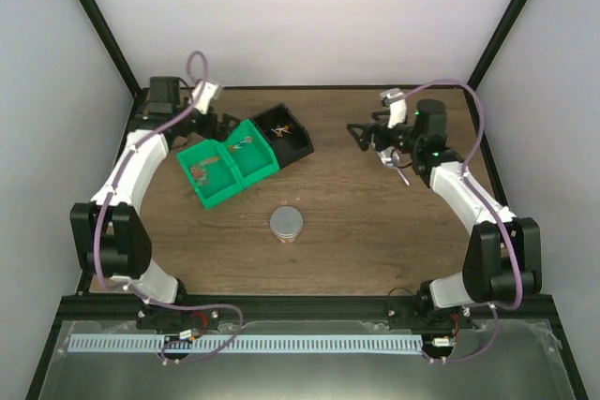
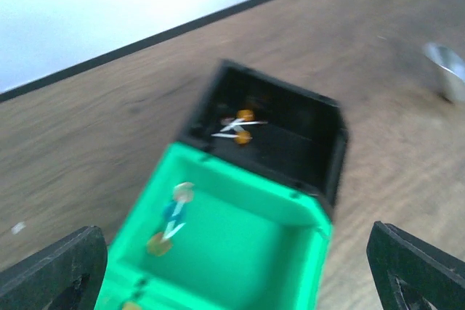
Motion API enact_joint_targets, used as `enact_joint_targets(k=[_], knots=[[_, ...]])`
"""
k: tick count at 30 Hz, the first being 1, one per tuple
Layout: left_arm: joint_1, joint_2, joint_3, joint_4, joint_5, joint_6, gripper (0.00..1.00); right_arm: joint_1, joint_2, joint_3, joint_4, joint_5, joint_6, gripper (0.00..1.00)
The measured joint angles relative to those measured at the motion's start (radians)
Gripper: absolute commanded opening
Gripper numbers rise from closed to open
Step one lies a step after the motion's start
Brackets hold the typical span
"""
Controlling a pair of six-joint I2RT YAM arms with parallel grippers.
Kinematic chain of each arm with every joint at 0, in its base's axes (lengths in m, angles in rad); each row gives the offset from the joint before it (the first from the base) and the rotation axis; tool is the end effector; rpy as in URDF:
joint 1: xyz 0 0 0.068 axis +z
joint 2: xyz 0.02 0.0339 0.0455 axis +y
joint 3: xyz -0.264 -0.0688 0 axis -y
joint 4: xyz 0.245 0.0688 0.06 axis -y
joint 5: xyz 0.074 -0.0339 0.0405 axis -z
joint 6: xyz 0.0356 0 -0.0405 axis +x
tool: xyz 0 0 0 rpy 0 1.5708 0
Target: Pack the candies
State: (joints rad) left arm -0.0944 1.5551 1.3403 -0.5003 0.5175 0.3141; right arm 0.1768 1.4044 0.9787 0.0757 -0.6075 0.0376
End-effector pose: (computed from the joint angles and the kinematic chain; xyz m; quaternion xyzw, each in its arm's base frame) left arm 0.3440 -0.0503 0.3151 0.2824 0.8398 -0.1874 0.4242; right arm 0.3126 0.0765 0.2919 -0.2254 0.7681 0.3022 0.5176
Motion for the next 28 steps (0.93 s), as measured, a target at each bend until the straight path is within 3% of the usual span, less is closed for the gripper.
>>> enact_joint_targets(k=[6,14,21,28], knots=[[0.159,0.110,0.146,-0.090,-0.080,-0.087,1.00,-0.199,0.025,0.006,-0.055,-0.039,0.018,1.00],[0.249,0.090,0.074,-0.116,-0.202,-0.133,1.00,-0.390,0.006,-0.087,-0.105,-0.067,0.001,1.00],[0.259,0.039,-0.071,-0.114,-0.241,-0.187,1.00,-0.402,-0.042,-0.227,-0.136,-0.073,-0.003,1.00],[0.259,0.012,-0.117,-0.108,-0.267,-0.210,1.00,-0.403,-0.058,-0.236,-0.126,-0.081,-0.019,1.00]])
